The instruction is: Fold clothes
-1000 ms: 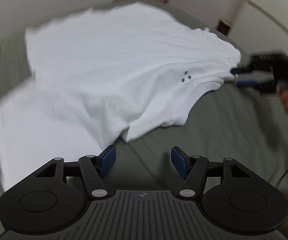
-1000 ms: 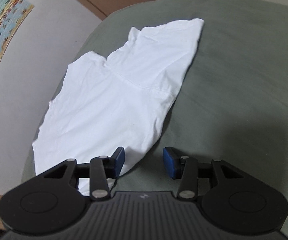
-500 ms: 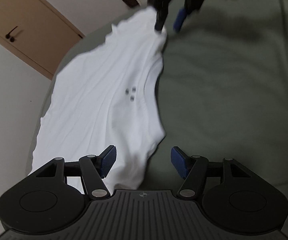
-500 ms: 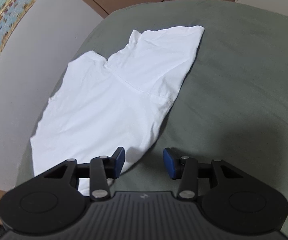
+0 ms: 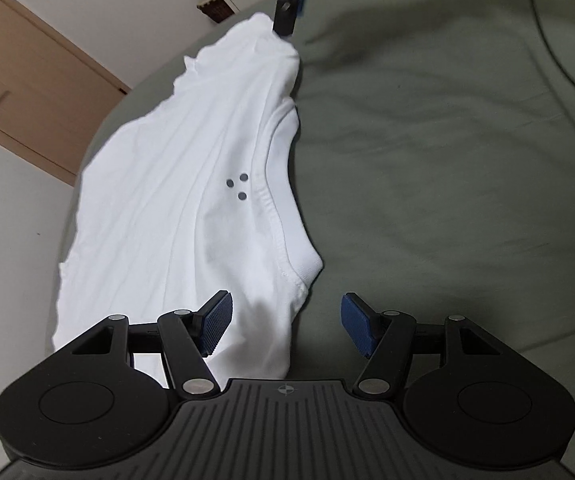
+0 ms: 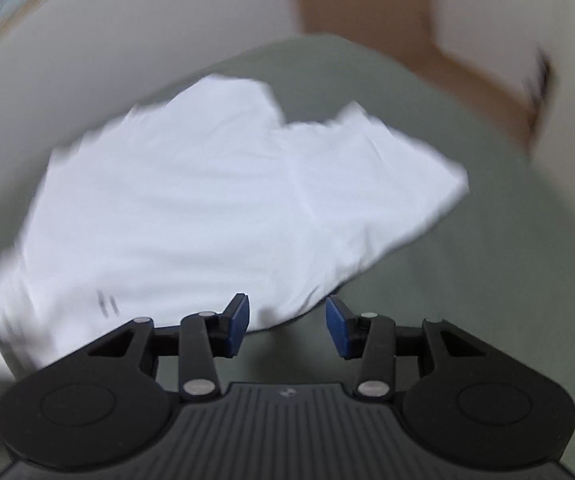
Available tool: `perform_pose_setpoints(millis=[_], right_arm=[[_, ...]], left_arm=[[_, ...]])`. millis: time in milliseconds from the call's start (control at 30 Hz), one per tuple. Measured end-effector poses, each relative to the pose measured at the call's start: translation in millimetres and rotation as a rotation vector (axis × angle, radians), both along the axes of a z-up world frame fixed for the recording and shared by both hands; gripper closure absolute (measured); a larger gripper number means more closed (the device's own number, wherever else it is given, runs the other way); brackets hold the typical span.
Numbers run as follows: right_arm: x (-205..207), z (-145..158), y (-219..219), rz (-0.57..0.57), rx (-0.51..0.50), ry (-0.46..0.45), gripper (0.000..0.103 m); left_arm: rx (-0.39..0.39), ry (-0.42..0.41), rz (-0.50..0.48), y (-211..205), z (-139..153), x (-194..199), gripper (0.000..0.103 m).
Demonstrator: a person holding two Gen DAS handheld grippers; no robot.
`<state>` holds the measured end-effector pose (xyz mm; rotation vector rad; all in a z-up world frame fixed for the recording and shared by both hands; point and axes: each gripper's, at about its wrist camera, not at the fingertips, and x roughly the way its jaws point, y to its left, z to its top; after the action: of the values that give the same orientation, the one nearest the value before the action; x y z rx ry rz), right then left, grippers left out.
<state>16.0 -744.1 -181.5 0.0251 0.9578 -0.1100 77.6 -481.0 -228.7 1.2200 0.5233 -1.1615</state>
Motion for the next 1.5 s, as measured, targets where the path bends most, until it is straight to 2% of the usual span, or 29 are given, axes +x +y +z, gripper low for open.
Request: perform_pose_setpoints(millis=[100,233,367,433,533,600,667,767,833,967,1033,1167,1233,1300,1500], right_arm=[[2.2,-3.5,25.0,0.260,-0.211,0.039,0.057],[3.9,-15.5,45.9,0.484,-0.367,0.060,0.057],[-6.2,-32.9,69.7,0.723,-0.532,0.089,0.058],[-11.1,-49.5,79.2,0.813,-0.664,0.099,0.060],[-7.6,-64.5,84.1,0.865,-0.782,0.102,0.078],[-3.5,-68.3,84.6,0.881,-0.798,0.103,0.094],[-1.1,-75.8,87.3,0.915,-0.817,0.110,0.099],[-2.9,-70.9,82.2,0.915,-0.794,0.101,0.100],[-2.8,-54.0,69.7,0.876,-0.735,0.076,0.100],[-7.8,-33.2,57.6,0.860,-0.710,0.061,0.100],[-14.1,-25.8,55.5,0.868,-0.705,0.071,0.102],[-25.6,-26.5,56.0,0.865,-0.678,0.078,0.103],[-35.5,-37.9,63.2,0.878,-0.708,0.069,0.099],[-47.6,-47.5,72.9,0.905,-0.743,0.032,0.073],[-50.4,-58.1,96.5,0.980,-0.752,-0.020,0.070]], left_arm=[[0.006,0.032,0.016,-3.3,-3.6,12.0,0.043],[0.009,0.064,0.035,-7.6,-4.8,19.7,0.045],[0.020,0.098,0.026,-8.9,-6.5,23.8,0.054],[0.024,0.120,0.031,-11.5,-5.8,27.6,0.061],[0.037,0.140,0.033,-15.3,-3.8,30.5,0.074],[0.046,0.128,0.035,-17.7,-2.5,32.1,0.083],[0.052,0.120,0.038,-17.3,-0.4,34.1,0.090],[0.048,0.154,0.040,-9.8,14.6,39.5,0.092],[0.045,0.158,0.016,-2.5,28.2,38.1,0.092],[0.017,0.227,-0.026,9.6,55.3,27.7,0.094],[0.019,0.269,-0.044,12.9,59.6,20.0,0.094],[0.021,0.245,-0.047,12.5,43.1,5.9,0.091],[0.014,0.201,-0.017,10.6,29.3,3.1,0.088],[0.018,0.199,-0.013,11.9,22.7,1.1,0.072],[-0.012,0.212,0.016,5.1,19.4,8.0,0.070]])
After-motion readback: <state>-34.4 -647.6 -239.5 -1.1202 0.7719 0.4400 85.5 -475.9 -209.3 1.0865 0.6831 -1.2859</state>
